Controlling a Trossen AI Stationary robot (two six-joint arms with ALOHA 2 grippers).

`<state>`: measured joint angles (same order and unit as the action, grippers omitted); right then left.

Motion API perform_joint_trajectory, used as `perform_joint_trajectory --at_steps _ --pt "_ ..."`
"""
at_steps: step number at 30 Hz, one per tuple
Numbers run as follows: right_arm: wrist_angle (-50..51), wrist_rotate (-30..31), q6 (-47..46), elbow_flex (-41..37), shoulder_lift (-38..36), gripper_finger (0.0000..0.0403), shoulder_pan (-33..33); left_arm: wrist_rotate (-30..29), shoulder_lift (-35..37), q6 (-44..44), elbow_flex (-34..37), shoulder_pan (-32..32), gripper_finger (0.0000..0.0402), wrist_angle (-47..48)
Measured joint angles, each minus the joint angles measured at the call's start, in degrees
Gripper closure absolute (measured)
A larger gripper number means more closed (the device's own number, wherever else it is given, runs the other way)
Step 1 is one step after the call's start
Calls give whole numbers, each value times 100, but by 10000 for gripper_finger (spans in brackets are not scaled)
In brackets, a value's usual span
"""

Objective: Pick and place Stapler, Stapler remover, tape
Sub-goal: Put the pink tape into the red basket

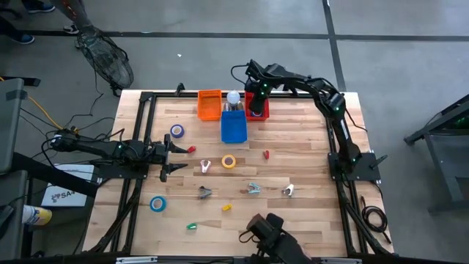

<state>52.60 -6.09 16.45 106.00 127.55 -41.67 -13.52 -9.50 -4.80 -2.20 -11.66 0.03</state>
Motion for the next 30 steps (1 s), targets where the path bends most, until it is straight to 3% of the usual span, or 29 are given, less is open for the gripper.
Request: perform_joint_trajectory --at_steps 22,30 --pt "-11 -238 -359 2 20 362 9 -1 0 1 0 1 156 0" --pt "-13 -48 -424 2 20 318 9 -2 0 0 0 0 156 0"
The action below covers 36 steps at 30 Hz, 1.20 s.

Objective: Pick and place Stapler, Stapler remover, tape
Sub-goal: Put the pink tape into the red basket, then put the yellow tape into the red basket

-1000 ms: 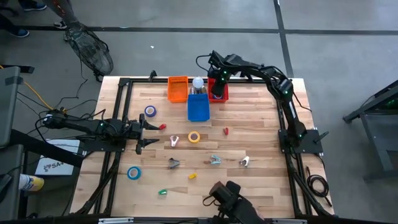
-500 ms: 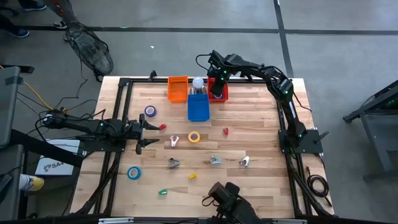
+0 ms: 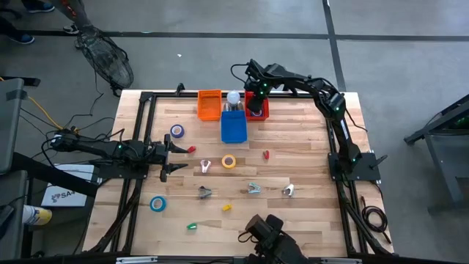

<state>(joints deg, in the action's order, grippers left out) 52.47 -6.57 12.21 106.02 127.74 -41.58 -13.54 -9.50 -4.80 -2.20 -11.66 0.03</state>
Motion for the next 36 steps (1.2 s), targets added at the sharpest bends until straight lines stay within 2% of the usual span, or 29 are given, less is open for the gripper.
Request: perform_joint_trajectory --at_steps 7,11,22,36 --pt "-2 73 38 0 0 258 0 1 0 1 0 1 156 0" --pt "7 100 99 0 -119 240 0 0 0 0 0 2 156 0" --pt "452 192 276 0 -817 236 117 1 0 2 0 1 156 -1" --pt "1556 334 563 0 -953 242 965 2 0 1 0 0 156 0"
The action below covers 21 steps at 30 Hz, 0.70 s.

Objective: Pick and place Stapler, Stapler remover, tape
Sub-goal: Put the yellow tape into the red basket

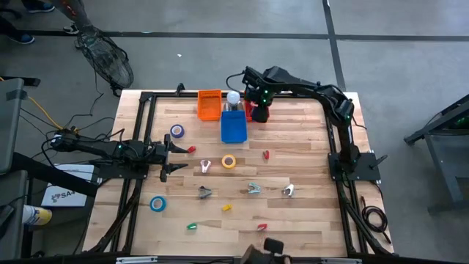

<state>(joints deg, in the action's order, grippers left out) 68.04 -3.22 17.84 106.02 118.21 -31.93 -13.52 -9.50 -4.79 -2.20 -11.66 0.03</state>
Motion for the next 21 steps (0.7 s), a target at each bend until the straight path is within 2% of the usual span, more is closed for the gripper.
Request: perform_joint_trajectory --at_steps 8,21 --pt "438 3 229 0 0 247 487 0 0 0 0 0 156 0" --pt "326 -146 305 0 -74 247 984 0 0 1 0 0 156 -1"
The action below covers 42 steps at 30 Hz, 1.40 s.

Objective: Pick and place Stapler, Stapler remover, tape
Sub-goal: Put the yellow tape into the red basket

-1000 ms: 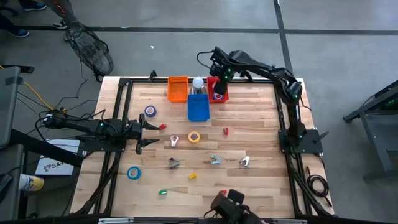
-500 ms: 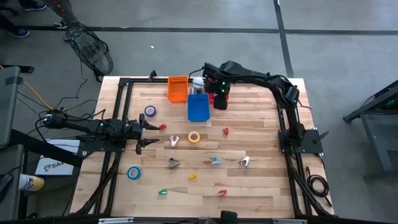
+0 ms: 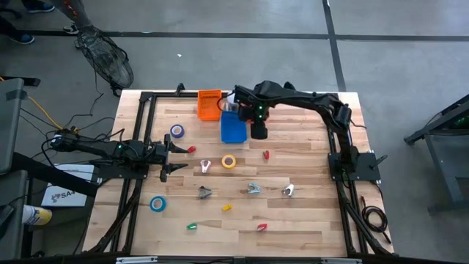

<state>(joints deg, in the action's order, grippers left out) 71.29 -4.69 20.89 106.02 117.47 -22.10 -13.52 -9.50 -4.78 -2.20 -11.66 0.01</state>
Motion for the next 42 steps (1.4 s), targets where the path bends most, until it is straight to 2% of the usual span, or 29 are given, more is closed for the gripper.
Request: perform_joint_trajectory --at_steps 6,15,23,32,42 --pt "-329 -165 79 -213 -62 247 186 -1 0 -2 0 1 156 2" --pt "-2317 -381 127 -2314 -1168 247 271 -1 2 -2 0 2 156 0" --pt "-3553 -420 170 -3475 -1984 247 616 0 0 -1 0 0 156 0" --pt "-4290 -530 87 -3938 -2037 247 1087 0 0 -2 0 0 156 0" --pt "-5426 -814 59 -3947 -1883 247 1740 -1 0 -2 0 1 156 -3"
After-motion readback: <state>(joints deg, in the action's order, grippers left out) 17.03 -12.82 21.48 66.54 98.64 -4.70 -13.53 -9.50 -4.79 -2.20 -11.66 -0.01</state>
